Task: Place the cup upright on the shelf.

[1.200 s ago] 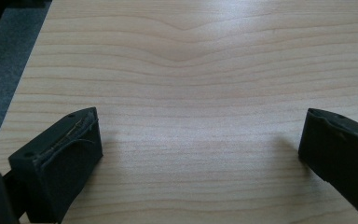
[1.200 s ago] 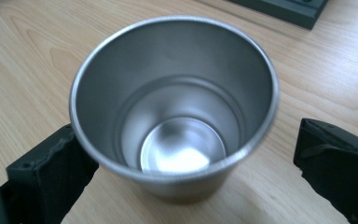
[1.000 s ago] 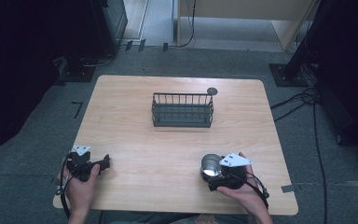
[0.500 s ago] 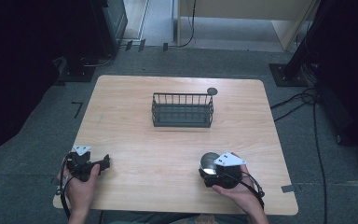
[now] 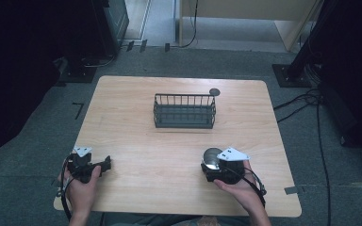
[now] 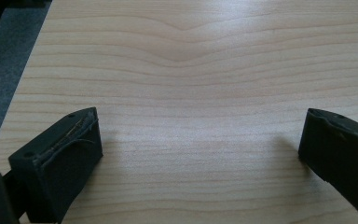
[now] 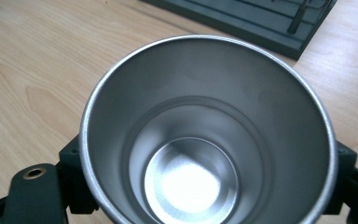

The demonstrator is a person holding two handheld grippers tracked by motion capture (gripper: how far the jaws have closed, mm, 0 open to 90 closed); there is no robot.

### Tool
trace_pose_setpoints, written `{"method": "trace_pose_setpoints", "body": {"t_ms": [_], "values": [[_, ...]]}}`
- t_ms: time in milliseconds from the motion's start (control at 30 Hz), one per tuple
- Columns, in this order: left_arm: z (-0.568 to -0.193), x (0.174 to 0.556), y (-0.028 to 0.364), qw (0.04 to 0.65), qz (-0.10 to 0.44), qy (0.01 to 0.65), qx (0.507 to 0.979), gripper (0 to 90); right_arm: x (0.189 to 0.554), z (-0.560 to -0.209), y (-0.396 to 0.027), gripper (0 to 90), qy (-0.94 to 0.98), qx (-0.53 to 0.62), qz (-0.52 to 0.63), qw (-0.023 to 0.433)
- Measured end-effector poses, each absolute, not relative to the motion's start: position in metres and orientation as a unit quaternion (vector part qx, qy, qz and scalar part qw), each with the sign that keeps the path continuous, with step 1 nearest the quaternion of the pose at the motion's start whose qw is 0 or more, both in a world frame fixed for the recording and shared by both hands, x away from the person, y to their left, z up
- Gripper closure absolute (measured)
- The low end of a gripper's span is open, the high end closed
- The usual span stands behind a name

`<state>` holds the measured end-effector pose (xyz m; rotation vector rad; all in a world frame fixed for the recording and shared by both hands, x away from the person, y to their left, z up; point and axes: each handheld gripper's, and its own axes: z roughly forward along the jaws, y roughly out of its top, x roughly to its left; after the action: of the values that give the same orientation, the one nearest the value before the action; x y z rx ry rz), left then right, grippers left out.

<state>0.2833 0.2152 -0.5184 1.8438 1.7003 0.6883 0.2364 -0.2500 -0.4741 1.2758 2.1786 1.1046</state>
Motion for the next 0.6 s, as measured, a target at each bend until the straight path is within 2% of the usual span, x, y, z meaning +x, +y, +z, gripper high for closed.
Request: {"method": "trace_pose_setpoints", "body": {"t_ms": [600], "values": [[-0.518, 0.283, 0.215, 0.267, 0.255, 0.63, 0.683, 0.0, 0.266, -0.442, -0.241, 18.2, 0.768, 0.459, 0.397, 0.203]]}}
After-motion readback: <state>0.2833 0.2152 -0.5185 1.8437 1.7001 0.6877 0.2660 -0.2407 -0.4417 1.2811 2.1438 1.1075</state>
